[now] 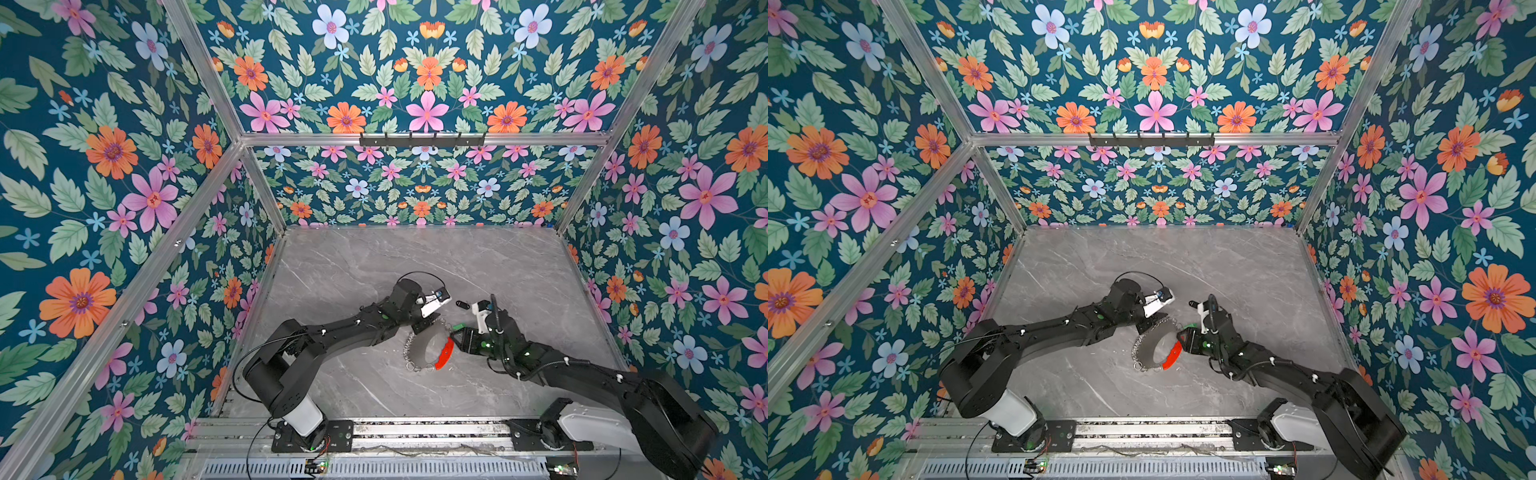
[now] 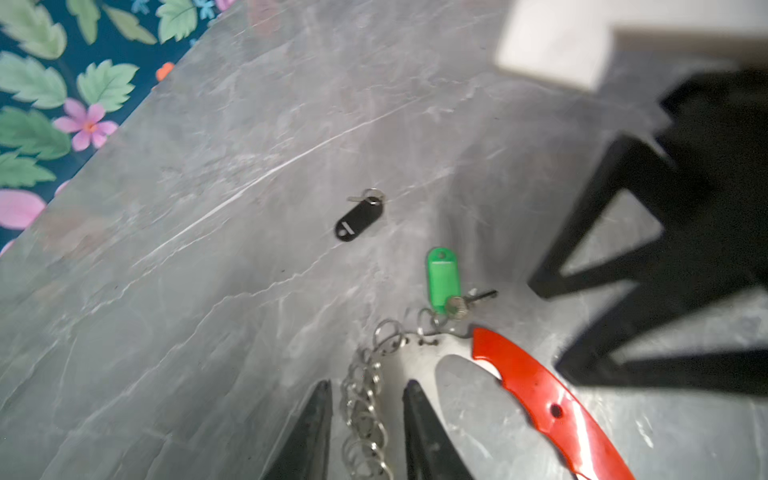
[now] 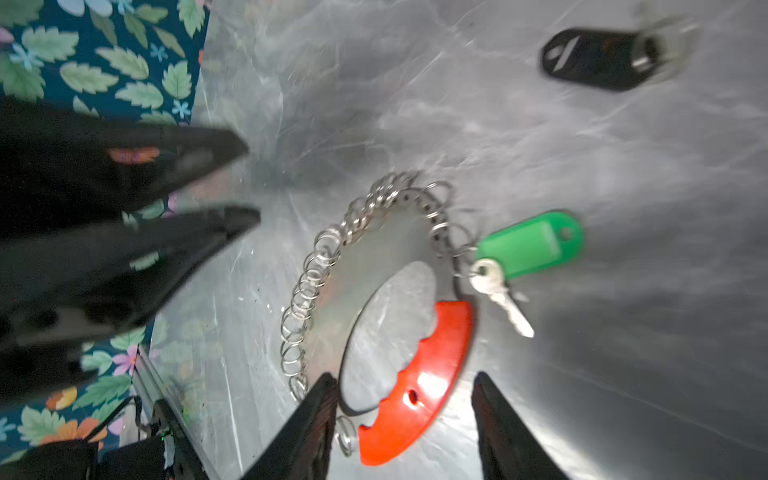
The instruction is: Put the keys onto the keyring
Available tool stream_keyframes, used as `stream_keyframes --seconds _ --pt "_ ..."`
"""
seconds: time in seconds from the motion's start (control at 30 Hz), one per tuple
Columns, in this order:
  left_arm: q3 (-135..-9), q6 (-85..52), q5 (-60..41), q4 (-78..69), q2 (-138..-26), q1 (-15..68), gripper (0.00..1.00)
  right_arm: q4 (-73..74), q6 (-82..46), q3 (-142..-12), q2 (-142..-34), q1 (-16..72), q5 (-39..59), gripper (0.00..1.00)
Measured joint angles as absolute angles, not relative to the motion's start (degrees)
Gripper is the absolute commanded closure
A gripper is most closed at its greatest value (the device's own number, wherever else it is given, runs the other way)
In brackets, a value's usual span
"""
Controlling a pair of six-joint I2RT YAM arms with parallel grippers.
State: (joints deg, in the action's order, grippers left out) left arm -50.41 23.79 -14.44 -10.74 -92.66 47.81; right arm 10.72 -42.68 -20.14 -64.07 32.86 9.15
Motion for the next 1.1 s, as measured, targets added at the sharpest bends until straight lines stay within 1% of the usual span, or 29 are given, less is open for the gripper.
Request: stream_keyframes --seconds 0.13,0.3,0.53,1.1 --pt "-50.1 29.6 -11.7 -10.9 -94.4 49.5 0.77 4.0 -40.6 -18.4 -55.8 24.8 8.9 0.46" --pt "-52.2 34.8 -10.8 -10.9 -97.6 50.3 0.78 -0.2 -38.3 -18.4 -51.9 17.8 10.4 0.46" --pt "-55.4 39.0 -10.2 -9.8 -101.8 51.1 0.75 -1.8 -36.8 -18.6 -52.9 16.3 12.5 0.46" --pt "-58.8 42.3 -6.3 -5.5 -107.3 51.4 0.75 -0.6 -35.9 -18.0 -55.7 15.2 15.0 0.46"
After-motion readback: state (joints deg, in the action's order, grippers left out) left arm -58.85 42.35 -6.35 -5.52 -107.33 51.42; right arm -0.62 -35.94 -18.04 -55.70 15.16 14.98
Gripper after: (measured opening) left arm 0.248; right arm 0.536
